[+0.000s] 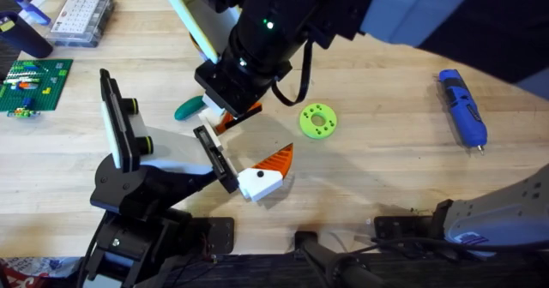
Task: Pick up the gripper from the table and insert it into the empty holder that is missing its gripper. Then pick up a screw, insert it into the mounting hole, and use the screwdriver to tighten it. Finally, clean up the table by picking up the vegetable and placing it into the bucket.
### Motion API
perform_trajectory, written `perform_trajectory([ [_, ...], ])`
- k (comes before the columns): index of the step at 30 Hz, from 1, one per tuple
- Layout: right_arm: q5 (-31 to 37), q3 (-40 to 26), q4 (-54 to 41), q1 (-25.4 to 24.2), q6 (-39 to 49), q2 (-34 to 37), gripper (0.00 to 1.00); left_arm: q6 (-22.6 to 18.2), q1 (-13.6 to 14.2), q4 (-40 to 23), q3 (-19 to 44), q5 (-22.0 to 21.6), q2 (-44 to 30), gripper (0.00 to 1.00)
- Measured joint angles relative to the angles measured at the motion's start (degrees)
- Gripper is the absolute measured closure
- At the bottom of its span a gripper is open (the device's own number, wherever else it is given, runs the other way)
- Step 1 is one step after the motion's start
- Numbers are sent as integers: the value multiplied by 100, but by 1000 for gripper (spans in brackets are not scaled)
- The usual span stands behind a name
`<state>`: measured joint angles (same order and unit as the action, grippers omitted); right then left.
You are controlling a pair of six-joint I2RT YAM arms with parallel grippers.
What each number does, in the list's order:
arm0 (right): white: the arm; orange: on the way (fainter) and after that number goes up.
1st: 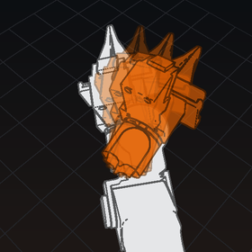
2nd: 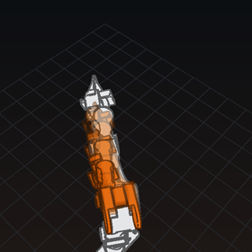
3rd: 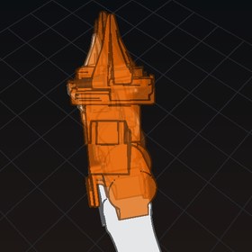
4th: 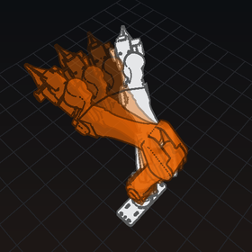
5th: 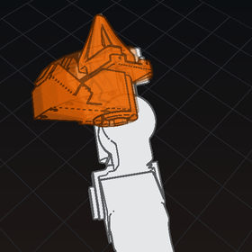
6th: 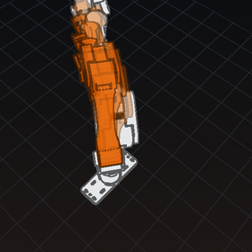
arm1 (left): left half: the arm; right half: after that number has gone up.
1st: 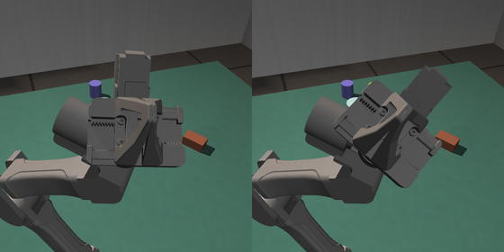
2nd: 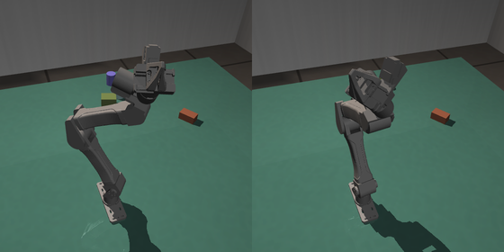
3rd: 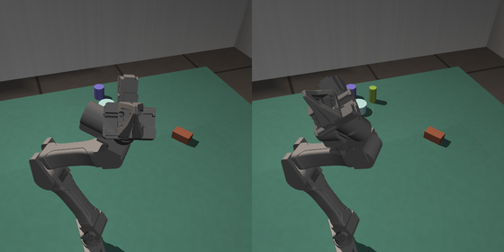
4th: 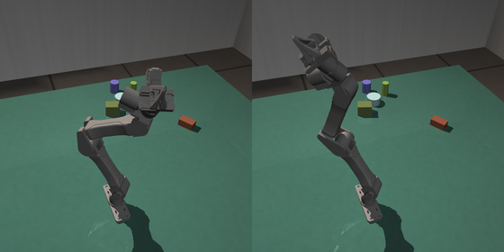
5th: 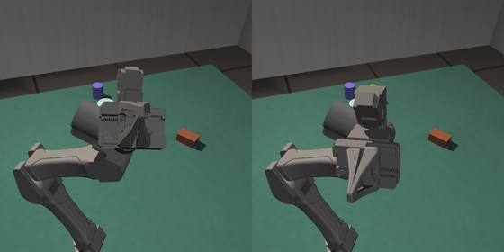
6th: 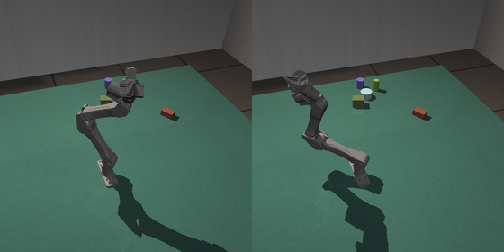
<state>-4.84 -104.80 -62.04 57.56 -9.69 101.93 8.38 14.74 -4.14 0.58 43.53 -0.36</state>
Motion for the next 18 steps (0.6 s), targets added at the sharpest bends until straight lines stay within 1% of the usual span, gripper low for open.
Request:
perform_trajectory([
  [10,4,-2,-83,-22,-11,-59,993,62,0,8,0,-2,0,9],
  [18,4,-4,-100,-260,-9,-687,993,62,0,8,0,-2,0,9],
])
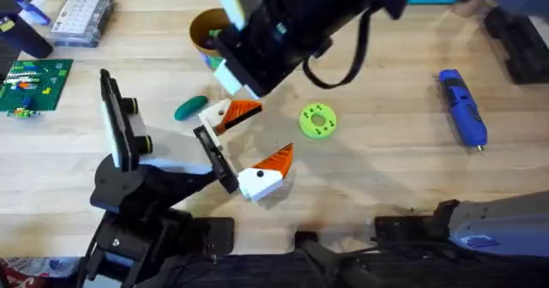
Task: Pick up the gripper from the table and insert it into the empty holder that is missing its gripper. Then pick up a screw, insert it into the mounting hole, and use the screwdriver to tighten it. Finally, clean up the table by picking up the vegetable and placing it into the bucket.
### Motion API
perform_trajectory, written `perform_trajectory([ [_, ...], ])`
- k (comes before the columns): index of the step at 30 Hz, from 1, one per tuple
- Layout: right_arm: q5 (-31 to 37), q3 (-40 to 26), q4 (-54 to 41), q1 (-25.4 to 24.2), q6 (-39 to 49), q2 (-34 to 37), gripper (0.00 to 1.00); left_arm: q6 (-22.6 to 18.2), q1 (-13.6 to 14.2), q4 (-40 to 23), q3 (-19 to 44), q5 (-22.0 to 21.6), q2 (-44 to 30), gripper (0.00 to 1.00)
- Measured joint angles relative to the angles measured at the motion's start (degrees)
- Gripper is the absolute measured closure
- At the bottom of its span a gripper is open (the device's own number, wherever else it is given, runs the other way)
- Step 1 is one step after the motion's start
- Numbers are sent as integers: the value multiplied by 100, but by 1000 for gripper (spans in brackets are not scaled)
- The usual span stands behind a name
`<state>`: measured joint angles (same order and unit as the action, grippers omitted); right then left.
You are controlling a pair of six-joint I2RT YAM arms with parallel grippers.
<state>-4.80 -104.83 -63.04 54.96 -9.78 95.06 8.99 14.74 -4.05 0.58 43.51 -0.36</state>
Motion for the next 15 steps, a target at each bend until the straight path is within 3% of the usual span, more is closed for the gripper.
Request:
perform_trajectory([
  [15,-1,0,57,-25,0,20,993,0,0,0,0,0,0,9],
])
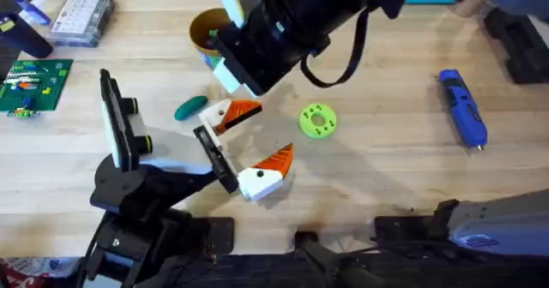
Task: Pick up the gripper from the table and insert it into the empty holder that is missing its gripper. Then pick up a screw, insert it into the mounting hole, and use the screwdriver to tighten it. Finally, clean up the table by picking up the vegetable and placing it into the bucket.
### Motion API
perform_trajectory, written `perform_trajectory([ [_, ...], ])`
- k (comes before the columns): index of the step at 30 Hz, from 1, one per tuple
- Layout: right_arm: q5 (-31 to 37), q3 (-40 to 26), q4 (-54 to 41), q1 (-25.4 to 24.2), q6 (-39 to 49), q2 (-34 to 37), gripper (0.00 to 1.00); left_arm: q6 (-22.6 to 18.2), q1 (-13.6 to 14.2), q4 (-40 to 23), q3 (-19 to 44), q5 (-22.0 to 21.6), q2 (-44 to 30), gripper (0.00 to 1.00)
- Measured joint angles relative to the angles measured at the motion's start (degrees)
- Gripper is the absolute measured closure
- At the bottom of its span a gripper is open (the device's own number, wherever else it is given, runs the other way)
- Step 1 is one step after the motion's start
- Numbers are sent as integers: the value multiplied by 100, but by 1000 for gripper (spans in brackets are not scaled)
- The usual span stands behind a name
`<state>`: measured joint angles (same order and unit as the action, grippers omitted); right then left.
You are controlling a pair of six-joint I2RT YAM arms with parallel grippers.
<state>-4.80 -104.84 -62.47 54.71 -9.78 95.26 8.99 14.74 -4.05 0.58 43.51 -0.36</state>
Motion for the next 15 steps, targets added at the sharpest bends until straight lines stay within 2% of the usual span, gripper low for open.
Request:
perform_trajectory([
  [15,-52,0,44,186,121,65,993,0,0,0,0,0,0,9],
])
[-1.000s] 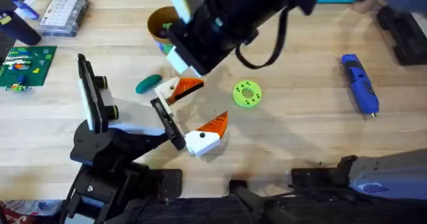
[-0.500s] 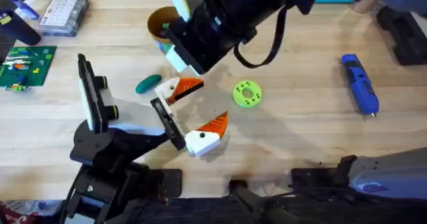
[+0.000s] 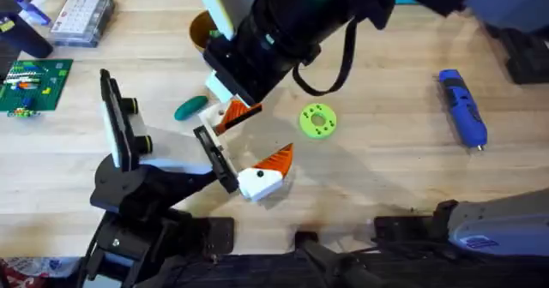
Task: Pick up the gripper from the table and insert it into the empty holder that is missing its gripper. Then pick up a screw, insert it into the mounting hole, and use the screwdriver to tighten it. Finally, clean up the table by picking up the vegetable and placing it into the bucket.
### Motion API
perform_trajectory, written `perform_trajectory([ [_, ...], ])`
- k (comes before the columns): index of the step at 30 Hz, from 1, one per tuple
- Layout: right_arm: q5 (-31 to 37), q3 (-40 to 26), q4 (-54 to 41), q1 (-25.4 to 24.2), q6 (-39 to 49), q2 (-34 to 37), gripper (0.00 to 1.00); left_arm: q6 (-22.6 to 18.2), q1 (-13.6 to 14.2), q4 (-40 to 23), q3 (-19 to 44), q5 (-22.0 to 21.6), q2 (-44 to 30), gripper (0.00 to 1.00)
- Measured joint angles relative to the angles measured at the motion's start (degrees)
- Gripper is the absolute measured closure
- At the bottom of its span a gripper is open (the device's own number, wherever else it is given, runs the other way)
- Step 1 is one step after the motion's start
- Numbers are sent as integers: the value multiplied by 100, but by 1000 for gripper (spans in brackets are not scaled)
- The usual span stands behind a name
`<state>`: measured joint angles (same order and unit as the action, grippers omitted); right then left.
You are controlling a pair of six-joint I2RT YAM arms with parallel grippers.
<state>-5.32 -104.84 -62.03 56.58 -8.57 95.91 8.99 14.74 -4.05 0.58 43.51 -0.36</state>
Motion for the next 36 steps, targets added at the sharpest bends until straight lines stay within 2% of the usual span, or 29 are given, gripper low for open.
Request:
perform_trajectory([
  [9,-357,0,29,0,177,374,993,0,0,0,0,0,0,9],
  [36,-396,0,62,0,266,676,993,0,0,0,0,0,0,9],
])
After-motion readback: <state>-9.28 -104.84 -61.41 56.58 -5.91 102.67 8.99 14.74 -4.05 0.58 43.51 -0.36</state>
